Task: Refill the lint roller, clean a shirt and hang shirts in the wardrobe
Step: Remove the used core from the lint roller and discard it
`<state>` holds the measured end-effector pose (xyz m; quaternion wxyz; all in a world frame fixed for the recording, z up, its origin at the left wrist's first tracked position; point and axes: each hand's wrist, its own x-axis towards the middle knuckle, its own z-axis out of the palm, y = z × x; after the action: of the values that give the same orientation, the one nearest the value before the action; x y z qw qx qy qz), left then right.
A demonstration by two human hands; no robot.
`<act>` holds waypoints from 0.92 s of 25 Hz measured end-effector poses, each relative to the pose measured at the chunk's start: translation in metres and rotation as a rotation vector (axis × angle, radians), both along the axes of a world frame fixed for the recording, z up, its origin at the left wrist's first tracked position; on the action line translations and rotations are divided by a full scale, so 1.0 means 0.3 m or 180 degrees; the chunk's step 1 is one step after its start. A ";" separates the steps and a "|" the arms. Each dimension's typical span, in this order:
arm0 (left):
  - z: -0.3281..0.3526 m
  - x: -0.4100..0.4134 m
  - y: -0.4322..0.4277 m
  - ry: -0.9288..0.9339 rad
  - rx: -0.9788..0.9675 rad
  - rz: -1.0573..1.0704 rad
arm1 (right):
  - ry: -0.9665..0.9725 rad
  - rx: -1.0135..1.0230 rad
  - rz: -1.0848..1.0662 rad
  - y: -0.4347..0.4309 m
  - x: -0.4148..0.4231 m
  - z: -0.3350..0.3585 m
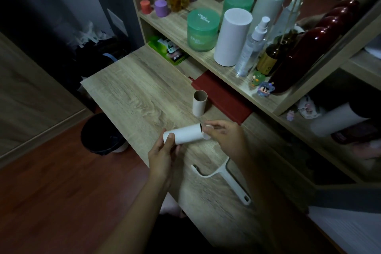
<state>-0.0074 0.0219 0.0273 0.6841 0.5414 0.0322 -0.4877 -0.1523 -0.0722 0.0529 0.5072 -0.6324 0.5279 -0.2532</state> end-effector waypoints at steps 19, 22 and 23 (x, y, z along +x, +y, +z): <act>0.007 0.028 0.043 0.0073 0.0081 0.0300 | 0.0746 -0.0552 -0.0011 -0.068 0.029 -0.076; 0.054 -0.016 0.013 0.0078 -0.0135 0.0054 | -0.0056 0.0203 -0.0207 0.018 0.034 -0.005; 0.069 -0.038 0.003 0.0007 -0.0166 -0.0088 | -0.0234 0.0348 -0.0168 0.041 0.036 0.013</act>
<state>-0.0187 0.0227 0.0480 0.6912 0.5233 0.0127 -0.4983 -0.1415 -0.0599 0.0569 0.5532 -0.5799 0.5384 -0.2603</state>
